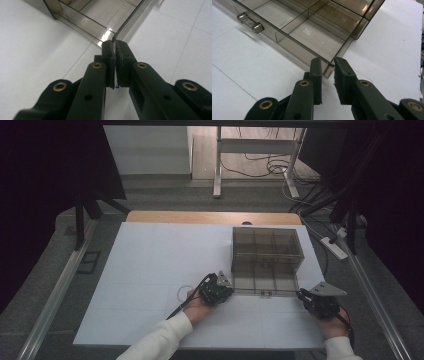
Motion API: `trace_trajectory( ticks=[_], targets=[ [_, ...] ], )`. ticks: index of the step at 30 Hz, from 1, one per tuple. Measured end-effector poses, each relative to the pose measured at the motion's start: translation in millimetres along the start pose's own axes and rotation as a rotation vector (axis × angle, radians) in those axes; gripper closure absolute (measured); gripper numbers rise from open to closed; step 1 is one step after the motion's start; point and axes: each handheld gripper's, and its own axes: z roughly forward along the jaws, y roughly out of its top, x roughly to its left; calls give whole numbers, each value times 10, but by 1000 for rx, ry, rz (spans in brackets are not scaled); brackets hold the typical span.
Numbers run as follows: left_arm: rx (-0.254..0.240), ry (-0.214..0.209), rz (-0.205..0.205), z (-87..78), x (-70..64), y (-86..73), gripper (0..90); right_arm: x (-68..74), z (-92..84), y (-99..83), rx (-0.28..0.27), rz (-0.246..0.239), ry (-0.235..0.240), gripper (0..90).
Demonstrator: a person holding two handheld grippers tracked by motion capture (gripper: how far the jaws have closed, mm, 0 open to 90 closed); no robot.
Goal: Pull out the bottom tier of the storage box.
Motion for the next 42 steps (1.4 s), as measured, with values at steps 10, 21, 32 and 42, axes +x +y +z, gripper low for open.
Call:
trace_trajectory(
  ticks=[10, 21, 32, 42],
  targets=[
    [-16, -2, 2, 8, 6, -5, 841, -4, 2, -3, -7, 1, 1, 760],
    [-71, 34, -55, -308, 120, -23, 465, -45, -98, 34, -95, 15, -3, 541],
    [-120, 47, -103, -800, 199, -276, 298, 7, -121, 101, -156, 13, 70, 420],
    [-138, 106, -135, -1138, 272, -612, 270, 63, -104, 149, -161, -10, 101, 407]
  ],
)
